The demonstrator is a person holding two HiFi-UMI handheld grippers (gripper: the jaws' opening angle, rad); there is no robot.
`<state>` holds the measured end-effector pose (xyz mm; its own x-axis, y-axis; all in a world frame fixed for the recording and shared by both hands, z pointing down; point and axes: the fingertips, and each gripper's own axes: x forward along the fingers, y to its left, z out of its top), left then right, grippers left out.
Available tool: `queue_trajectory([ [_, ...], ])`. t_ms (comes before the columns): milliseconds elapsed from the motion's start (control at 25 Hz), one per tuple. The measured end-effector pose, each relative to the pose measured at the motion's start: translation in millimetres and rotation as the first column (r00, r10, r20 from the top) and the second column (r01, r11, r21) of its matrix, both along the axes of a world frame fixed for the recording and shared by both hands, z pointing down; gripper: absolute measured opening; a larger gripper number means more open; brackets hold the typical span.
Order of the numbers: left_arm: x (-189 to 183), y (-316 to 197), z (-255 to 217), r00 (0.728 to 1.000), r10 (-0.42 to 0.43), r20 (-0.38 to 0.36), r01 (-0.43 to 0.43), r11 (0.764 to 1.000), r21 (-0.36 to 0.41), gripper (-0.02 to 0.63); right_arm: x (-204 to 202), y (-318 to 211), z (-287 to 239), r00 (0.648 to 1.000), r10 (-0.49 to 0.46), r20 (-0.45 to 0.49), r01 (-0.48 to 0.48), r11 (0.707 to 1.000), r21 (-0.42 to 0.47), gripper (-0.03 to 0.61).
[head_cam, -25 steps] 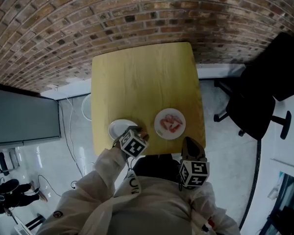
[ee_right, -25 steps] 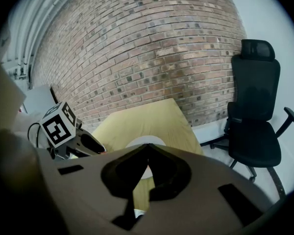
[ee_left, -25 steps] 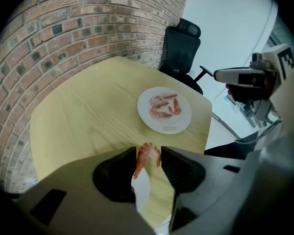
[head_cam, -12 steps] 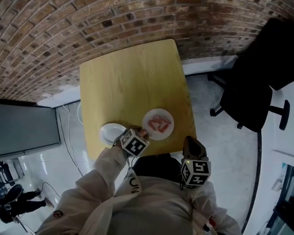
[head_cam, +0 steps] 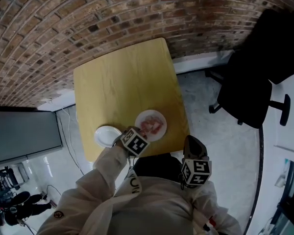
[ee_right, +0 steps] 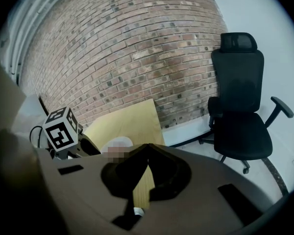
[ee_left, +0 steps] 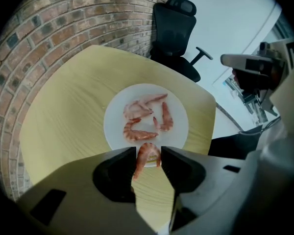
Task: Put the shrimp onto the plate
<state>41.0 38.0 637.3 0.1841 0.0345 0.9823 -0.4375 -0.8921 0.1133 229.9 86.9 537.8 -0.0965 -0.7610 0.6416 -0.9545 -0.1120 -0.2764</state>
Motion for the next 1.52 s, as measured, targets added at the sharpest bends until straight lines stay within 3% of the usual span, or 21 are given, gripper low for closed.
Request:
queue_trajectory([
  [600, 20.8, -19.1, 5.7, 0.999, -0.030, 0.036, 0.030, 0.999, -0.022, 0.161, 28.1, -4.2, 10.5, 0.999, 0.040, 0.029, -0.039, 0.999, -0.024, 0.023],
  [1000, 27.5, -14.0, 3.3, 0.999, -0.033, -0.001, 0.033, 0.997, -0.066, 0.163, 28.2, -10.0, 11.3, 0.999, 0.036, 0.031, -0.035, 0.999, -0.030, 0.023],
  [1520, 21.4, -19.1, -6.2, 0.998, -0.055, -0.043, 0.053, 0.998, -0.031, 0.163, 14.7, -14.9, 7.0, 1.000, 0.008, 0.023, -0.007, 1.000, -0.025, 0.023],
])
